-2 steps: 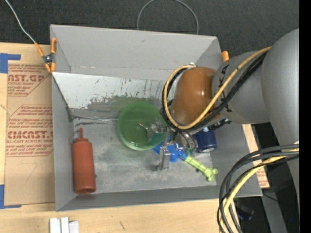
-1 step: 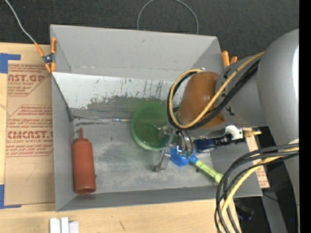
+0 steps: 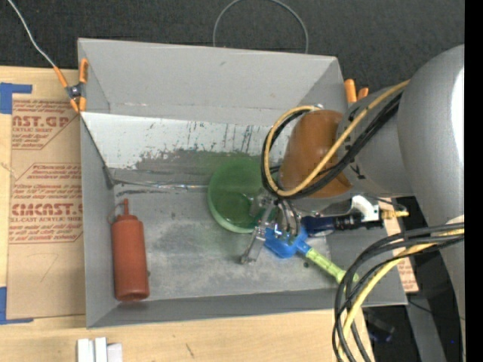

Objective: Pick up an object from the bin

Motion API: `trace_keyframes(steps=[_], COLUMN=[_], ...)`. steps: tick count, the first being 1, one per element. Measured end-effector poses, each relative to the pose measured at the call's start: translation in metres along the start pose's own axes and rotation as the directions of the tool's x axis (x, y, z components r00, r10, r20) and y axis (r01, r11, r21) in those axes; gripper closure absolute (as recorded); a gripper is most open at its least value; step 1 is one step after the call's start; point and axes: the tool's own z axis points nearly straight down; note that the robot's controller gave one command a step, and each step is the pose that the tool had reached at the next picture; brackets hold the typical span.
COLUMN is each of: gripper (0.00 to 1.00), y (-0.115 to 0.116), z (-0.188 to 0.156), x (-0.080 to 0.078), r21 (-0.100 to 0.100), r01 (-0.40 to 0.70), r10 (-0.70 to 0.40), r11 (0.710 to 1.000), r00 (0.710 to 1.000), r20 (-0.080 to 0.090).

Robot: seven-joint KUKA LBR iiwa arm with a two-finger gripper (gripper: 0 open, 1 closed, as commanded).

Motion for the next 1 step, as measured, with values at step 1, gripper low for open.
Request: trace_keyframes(steps=[1], gripper=[1.0], y=[-0.0212], z=[-0.0034], x=[-0.0236], r21=[-0.005], r01=[0.269], r10=[-0.269], r11=[0.963], r00=[0.963], r20=[-0.005])
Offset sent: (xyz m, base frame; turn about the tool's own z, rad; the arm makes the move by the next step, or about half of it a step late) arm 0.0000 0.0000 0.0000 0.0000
